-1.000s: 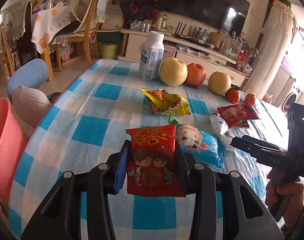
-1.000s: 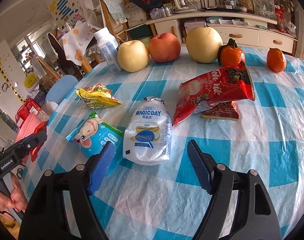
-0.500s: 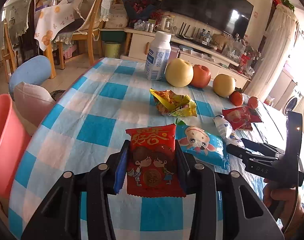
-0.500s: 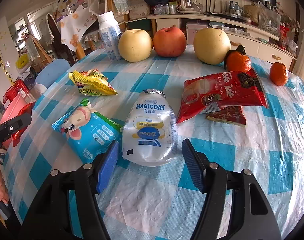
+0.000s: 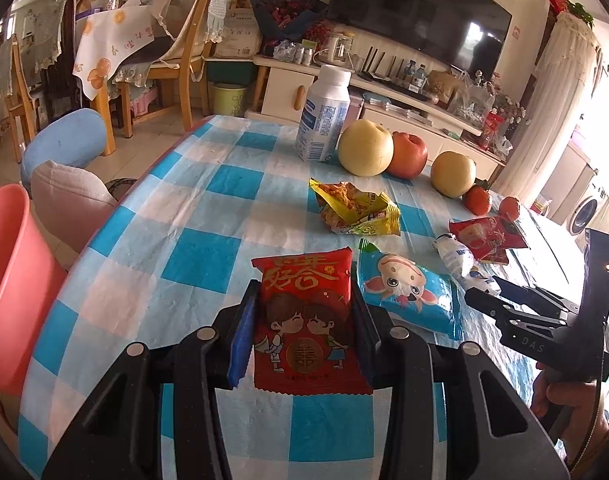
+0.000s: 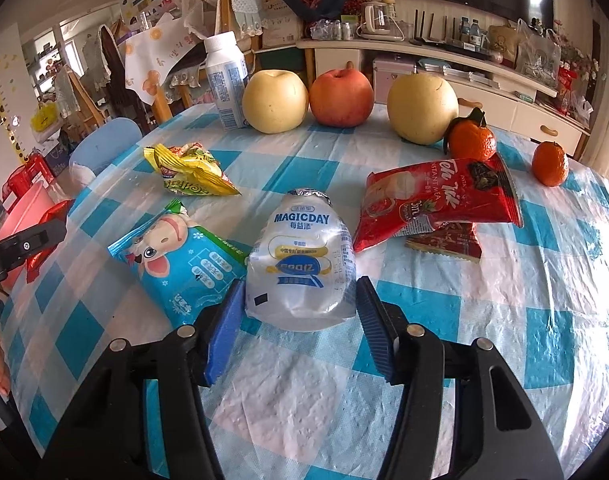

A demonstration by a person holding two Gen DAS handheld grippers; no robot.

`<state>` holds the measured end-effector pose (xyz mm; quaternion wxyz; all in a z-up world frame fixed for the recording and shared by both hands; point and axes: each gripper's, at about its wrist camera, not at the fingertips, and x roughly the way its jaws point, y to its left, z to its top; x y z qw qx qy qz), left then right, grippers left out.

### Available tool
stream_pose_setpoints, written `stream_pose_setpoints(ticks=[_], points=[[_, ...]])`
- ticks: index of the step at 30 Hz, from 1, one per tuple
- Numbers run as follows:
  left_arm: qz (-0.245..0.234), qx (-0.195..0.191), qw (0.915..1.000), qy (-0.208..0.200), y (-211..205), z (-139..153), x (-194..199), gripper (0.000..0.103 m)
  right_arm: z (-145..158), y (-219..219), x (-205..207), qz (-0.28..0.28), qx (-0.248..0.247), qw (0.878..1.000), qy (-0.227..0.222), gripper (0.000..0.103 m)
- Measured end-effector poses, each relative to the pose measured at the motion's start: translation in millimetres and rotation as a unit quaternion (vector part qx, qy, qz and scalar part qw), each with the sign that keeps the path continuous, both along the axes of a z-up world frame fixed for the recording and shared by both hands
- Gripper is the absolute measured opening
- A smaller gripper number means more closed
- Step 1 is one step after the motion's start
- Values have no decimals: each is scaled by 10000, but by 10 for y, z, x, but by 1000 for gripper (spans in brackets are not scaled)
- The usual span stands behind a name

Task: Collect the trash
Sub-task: 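Hold the red bag with left tool while right tool grasps the white MAGICDAY pouch, then carry the red bag with left tool while right tool carries the pouch to the pink bucket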

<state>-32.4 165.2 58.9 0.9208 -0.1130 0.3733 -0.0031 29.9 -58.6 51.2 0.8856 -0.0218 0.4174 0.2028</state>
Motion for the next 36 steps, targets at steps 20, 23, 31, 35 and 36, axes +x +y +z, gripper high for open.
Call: stream_pose_setpoints(ticks=[20, 23, 31, 35, 36], points=[[173, 4, 9995, -273, 190, 190, -135, 44, 462, 138, -453, 29, 191, 9972, -723, 57], [290, -33, 9988, -384, 281, 256, -181, 44, 561, 277, -549, 166, 217, 9959, -868, 57], [896, -98, 9934, -704, 692, 450, -315, 44, 772, 941, -828, 795, 137, 9905, -1115, 57], [1300, -121, 9881, -811, 992, 534, -402, 44, 822, 1387, -979, 1205, 122, 9860, -1149, 57], [1418, -87, 9864, -825, 1069, 557, -429, 44, 832, 1504, -1005, 1304, 132, 9848, -1141, 57]])
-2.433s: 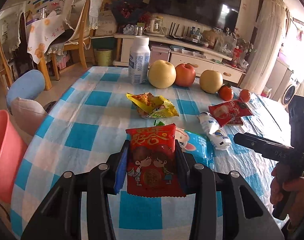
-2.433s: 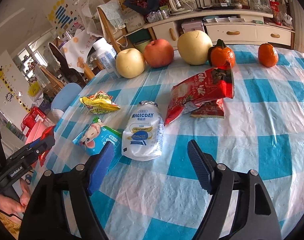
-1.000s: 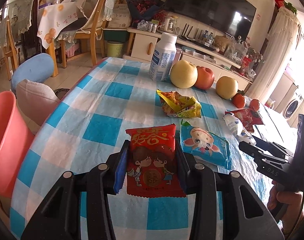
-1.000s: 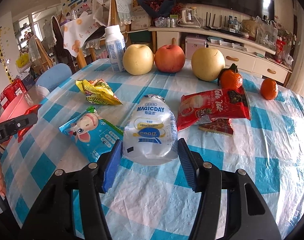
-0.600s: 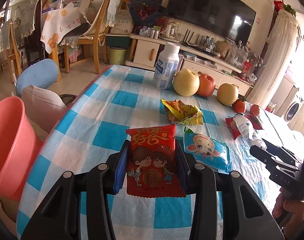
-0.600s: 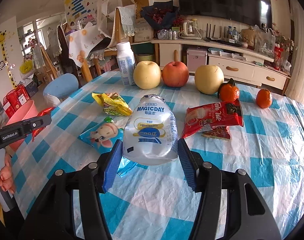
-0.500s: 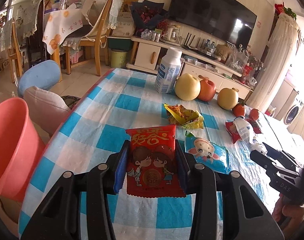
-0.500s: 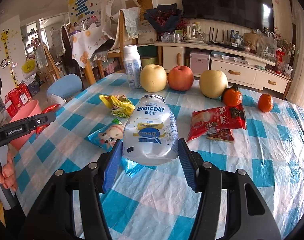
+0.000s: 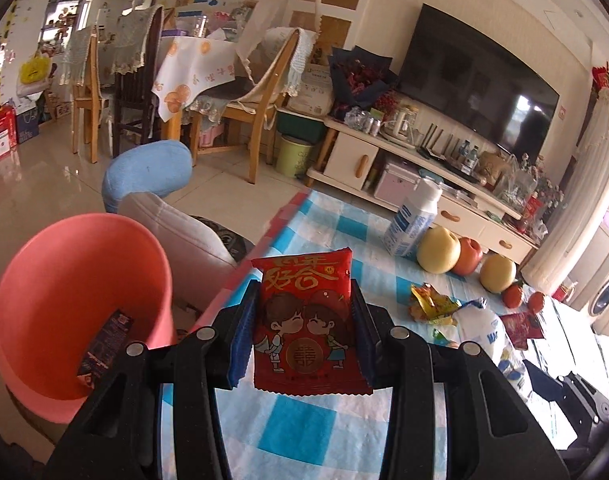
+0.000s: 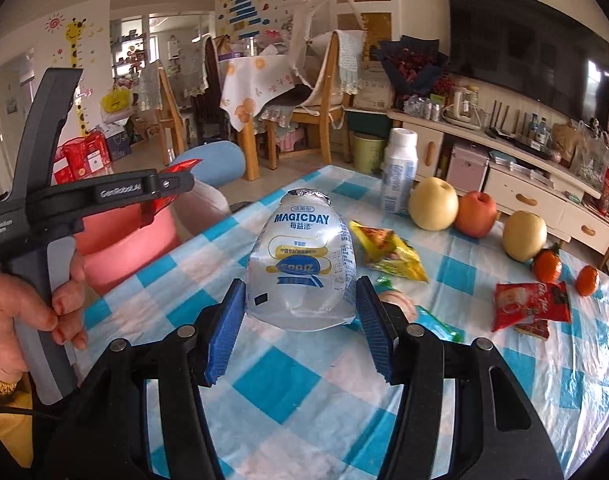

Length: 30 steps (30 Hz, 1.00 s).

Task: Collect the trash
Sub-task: 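Carry the red bag with left tool while right tool carries the pouch to the pink bucket, then open left tool to drop the red bag while right tool drops the pouch into the bucket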

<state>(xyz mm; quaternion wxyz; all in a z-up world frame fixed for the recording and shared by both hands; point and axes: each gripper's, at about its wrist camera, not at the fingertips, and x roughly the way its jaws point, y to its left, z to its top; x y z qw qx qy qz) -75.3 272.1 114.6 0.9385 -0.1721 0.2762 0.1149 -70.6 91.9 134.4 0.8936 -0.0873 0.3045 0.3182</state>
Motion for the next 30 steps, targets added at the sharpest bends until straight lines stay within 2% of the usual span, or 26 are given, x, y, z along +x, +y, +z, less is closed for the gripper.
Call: stream_pose_setpoints(ticks=[6, 12, 14, 21, 24, 26, 27, 30], points=[[835, -68, 9965, 44, 622, 66, -158, 44, 88, 687, -135, 574, -114, 9983, -82, 57], [1663, -690, 9832, 301, 1351, -82, -359, 44, 181, 1378, -186, 1184, -276, 9924, -204, 58], [1826, -890, 9785, 351, 1545, -132, -424, 44, 191, 1624, -195, 1387, -334, 9895, -242, 58], [2100, -1126, 9700, 490, 1852, -273, -571, 45, 1, 2307, -192, 1797, -641, 9814, -227, 58], [2242, -1072, 9669, 579, 1893, -297, -566, 55, -128, 2463, -163, 1884, -731, 9793, -136, 58], [2409, -978, 9634, 651, 1923, -302, -566, 74, -195, 2510, -178, 1918, -771, 9784, -37, 58], [2459, -939, 9624, 675, 1925, -302, -572, 76, -218, 2517, -185, 1882, -812, 9788, -31, 60], [2477, -943, 9616, 714, 1923, -303, -565, 84, -253, 2458, -204, 1726, -828, 9815, -74, 78]])
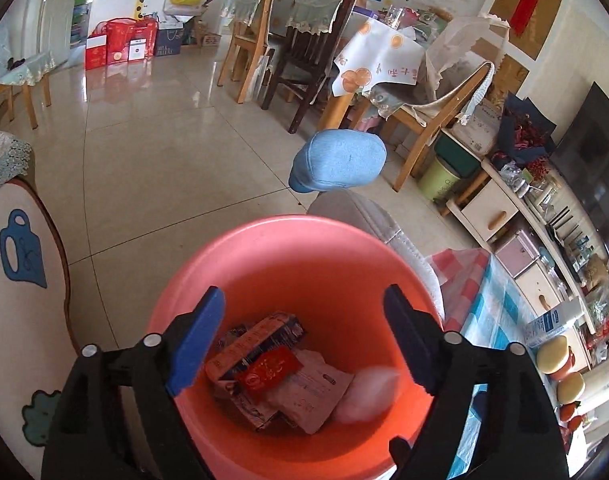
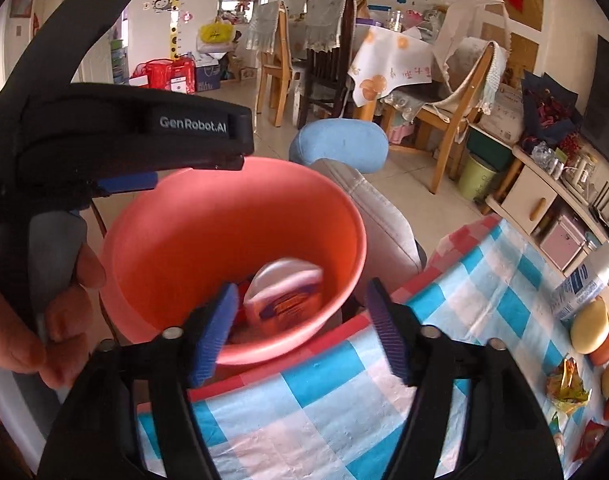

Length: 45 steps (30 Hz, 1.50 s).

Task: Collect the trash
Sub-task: 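Open left tool to drop the red bag while right tool drops the pouch into the bucket, then move both open tools back over the table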

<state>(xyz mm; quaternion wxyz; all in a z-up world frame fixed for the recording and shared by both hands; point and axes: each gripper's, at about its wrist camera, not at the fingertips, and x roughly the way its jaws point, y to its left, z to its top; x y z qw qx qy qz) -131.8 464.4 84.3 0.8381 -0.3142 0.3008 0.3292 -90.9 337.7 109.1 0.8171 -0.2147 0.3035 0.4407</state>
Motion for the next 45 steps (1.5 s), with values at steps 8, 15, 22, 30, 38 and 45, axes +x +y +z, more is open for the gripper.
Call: stream_pose_setpoints(ticks=[8, 15, 22, 30, 38, 45], points=[[-178, -80, 9998, 37, -75, 0, 81, 89, 18, -455, 102, -579, 139, 9982, -95, 87], [-469, -3, 9989, 19, -261, 25, 204, 89, 60, -858, 110, -875, 175, 9956, -270, 88], [-894, 203, 9958, 71, -565, 59, 399, 92, 96, -1279, 170, -1211, 251, 9918, -315, 89], [-1375, 417, 9896, -16, -904, 96, 571, 92, 96, -1726, 188, -1488, 378, 9877, -298, 92], [-1922, 920, 9770, 17, -1301, 140, 761, 92, 93, -2132, 227, -1729, 722, 9820, -229, 93], [-2630, 1335, 9555, 43, -1721, 138, 937, 92, 165, -2450, 360, -2002, 1023, 9744, -37, 93]])
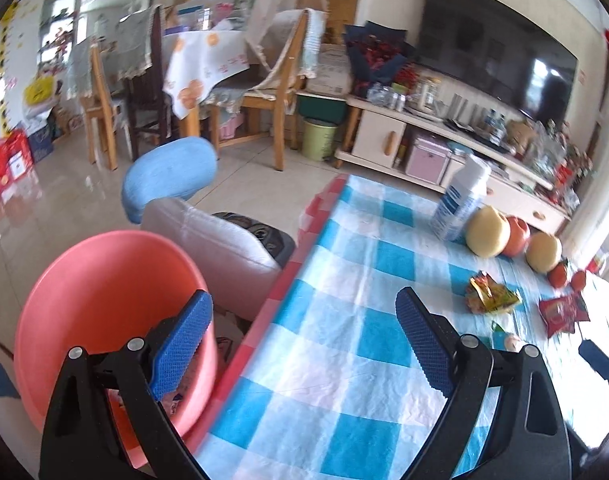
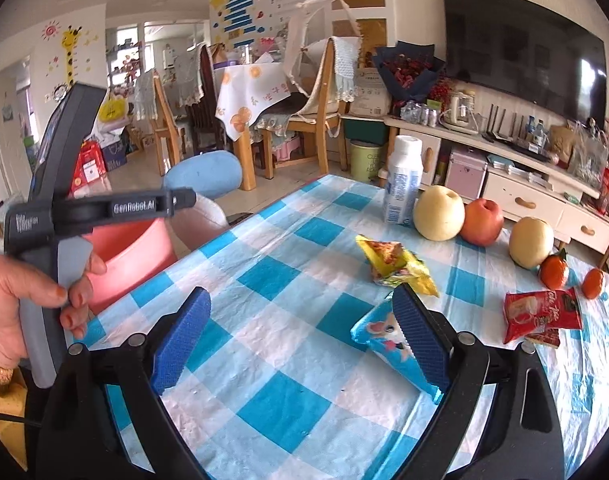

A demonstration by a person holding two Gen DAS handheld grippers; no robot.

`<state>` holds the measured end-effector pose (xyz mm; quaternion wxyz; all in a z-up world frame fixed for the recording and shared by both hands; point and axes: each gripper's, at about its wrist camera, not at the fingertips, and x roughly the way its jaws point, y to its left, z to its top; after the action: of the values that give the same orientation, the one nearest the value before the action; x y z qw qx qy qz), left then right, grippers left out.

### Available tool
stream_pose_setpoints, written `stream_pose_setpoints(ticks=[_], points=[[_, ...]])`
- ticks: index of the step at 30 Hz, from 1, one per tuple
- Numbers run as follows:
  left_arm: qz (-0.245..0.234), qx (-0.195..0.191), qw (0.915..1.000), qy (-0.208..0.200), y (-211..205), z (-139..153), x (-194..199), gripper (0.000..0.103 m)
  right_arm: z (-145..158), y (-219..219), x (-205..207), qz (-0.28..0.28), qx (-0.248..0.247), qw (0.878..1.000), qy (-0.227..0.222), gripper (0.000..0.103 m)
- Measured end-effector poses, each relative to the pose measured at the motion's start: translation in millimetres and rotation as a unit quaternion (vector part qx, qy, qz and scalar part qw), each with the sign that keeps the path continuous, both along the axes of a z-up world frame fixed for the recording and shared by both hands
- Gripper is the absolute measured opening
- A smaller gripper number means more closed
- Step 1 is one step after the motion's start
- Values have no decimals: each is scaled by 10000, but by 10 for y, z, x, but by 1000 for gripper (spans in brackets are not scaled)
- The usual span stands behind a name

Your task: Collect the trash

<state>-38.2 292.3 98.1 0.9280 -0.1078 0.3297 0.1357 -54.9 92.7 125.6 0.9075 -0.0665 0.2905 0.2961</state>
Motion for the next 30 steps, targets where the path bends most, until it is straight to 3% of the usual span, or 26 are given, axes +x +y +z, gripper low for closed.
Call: stream_pose_setpoints(ticks=[6, 14, 19, 26, 30], points=[[-677, 215, 9974, 145, -384, -82, 161, 92, 96, -341, 138, -308, 246, 9992, 116, 93], [-1351, 417, 9891, 420, -829, -232, 314, 92, 21, -796, 323, -651, -40, 9975, 268, 93], [-1758, 113, 9832, 482, -1049, -315, 366, 92, -37, -1187, 479, -1065, -11, 9931, 487, 93], [-2530, -323, 9652, 574, -1502, -476, 456, 92, -72, -1682, 644, -1739, -154, 9834, 495, 93], [-2654, -534, 9603, 668, -1713, -580, 512, 92, -125, -1952, 741, -2053, -97, 9771, 553, 93]])
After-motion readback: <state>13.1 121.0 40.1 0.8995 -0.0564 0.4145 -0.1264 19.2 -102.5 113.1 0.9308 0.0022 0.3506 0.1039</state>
